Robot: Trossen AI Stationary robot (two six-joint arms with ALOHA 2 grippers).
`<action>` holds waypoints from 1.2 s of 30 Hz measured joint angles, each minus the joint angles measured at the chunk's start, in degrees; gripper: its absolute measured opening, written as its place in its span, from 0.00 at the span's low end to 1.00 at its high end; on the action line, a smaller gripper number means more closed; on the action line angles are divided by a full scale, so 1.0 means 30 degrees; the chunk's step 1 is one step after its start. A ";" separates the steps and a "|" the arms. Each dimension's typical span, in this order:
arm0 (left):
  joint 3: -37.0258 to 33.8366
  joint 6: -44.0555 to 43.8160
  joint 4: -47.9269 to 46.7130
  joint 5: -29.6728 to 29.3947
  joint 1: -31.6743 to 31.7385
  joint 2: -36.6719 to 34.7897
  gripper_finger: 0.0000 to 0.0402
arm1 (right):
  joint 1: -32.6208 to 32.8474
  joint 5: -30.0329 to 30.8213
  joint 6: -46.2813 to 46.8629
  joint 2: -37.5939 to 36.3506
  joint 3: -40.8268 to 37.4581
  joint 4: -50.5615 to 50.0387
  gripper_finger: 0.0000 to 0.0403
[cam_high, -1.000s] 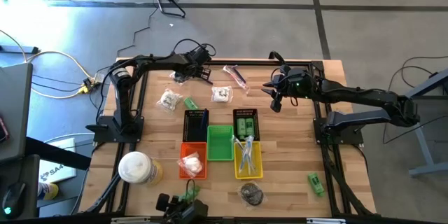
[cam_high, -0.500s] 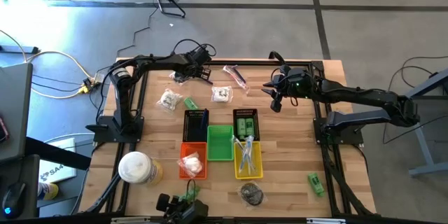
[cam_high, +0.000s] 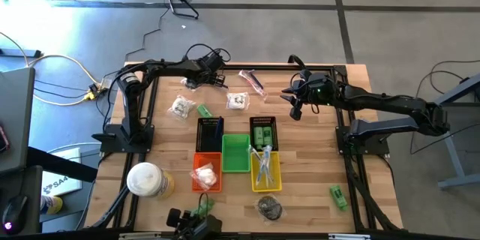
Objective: Pick & Place Travel size toiletries
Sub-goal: Put the top black hairbrush into the green bin
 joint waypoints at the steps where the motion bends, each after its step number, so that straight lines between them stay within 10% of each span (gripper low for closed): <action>1: 0.0000 0.0005 0.0024 0.0005 0.0000 0.0000 0.38 | 0.0006 0.0000 0.0007 0.0000 0.0000 0.0000 0.21; 36: 0.0000 0.1240 -0.0026 0.0270 -0.0044 -0.0008 0.00 | 0.0007 0.0000 0.0019 0.0000 0.0000 0.0000 0.21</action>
